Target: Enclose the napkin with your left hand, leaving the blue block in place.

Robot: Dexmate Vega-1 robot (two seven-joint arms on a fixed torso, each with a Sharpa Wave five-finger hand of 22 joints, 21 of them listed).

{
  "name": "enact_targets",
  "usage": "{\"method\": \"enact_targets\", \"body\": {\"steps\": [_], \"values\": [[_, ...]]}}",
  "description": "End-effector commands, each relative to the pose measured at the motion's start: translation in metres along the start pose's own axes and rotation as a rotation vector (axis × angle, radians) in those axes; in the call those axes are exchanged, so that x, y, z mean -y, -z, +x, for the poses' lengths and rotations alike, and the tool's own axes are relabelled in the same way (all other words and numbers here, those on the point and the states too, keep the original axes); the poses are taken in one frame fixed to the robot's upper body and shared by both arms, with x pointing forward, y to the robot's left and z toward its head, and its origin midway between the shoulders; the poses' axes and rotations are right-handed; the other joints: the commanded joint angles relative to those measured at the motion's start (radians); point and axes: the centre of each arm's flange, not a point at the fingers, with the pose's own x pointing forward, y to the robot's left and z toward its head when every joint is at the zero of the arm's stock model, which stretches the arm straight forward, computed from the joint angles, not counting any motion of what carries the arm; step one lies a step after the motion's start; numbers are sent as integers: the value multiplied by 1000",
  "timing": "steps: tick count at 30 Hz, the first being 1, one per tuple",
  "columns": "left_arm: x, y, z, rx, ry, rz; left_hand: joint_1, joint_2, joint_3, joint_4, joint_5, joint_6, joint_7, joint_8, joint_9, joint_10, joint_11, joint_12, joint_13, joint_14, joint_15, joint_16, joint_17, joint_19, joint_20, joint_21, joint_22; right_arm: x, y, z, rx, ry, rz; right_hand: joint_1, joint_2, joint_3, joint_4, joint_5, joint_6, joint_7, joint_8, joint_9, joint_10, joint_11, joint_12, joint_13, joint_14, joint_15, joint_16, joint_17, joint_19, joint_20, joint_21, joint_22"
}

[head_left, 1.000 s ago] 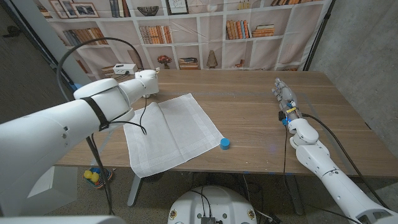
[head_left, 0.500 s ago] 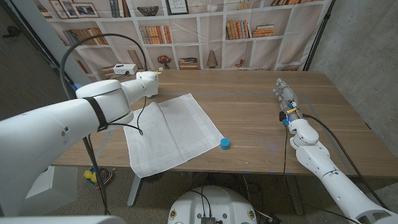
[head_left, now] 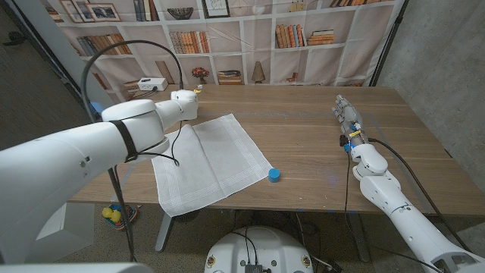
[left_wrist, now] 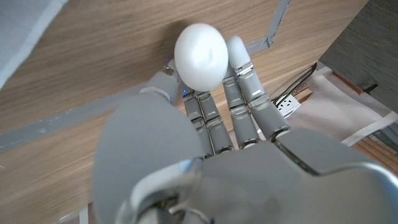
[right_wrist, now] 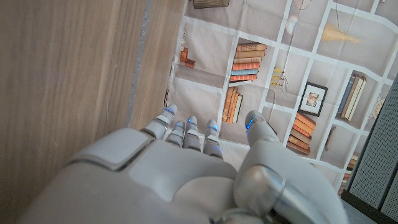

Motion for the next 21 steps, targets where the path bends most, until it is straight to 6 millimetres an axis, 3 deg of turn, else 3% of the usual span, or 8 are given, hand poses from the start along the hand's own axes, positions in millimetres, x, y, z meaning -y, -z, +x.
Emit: {"method": "enact_targets", "body": {"steps": [1,10,21], "values": [[-19,-4,-21,-169,-86,-24,130,115,6,6,6,4,-10,-2,0,5,7,3,11,147,-259,8,9,-4,-82,12,2,1,-8,1,18,-8,-12,-4,2,-4,3,2,9,-2,-5,3,7,1,3,4,6,2,2,6,8,4,0,5],[-37,-6,-48,-154,-168,-8,132,112,6,8,6,20,-6,6,8,4,8,5,25,153,-258,9,18,-11,-82,28,0,0,-17,1,33,-18,-26,-4,2,-5,2,2,10,-3,-6,3,10,2,2,5,6,2,1,5,8,4,0,5],[-38,-4,-74,16,-205,-75,134,109,6,9,6,23,-4,7,14,9,5,8,40,157,-258,9,29,-17,-84,45,-2,0,-24,-10,50,-15,-35,-3,2,-6,2,3,11,-2,-6,3,10,2,1,5,7,2,0,5,9,2,0,5]]}}
